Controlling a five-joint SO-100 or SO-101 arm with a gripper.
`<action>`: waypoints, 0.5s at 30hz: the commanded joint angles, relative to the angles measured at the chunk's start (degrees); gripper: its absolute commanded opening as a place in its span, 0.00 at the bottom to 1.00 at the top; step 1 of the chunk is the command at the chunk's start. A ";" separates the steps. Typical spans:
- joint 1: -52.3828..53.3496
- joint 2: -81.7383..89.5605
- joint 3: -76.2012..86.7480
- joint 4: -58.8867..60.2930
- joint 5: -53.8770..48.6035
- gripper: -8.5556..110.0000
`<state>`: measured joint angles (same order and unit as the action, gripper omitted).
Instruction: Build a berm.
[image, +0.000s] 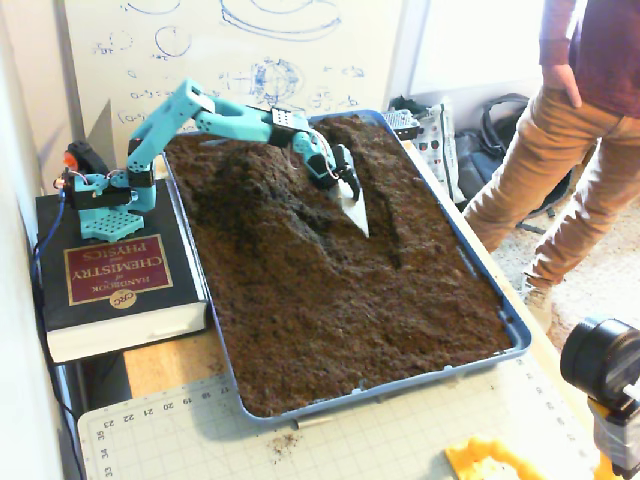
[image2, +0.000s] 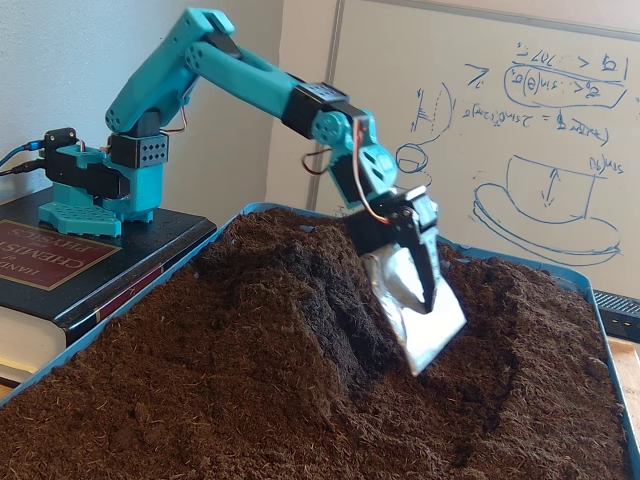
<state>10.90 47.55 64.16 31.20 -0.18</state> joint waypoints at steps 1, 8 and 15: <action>-4.22 -3.87 -13.80 -0.88 2.99 0.08; -10.55 -20.39 -26.19 -0.88 3.25 0.08; -11.51 -26.98 -25.22 0.00 2.55 0.08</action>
<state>1.05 20.65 40.78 31.20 3.08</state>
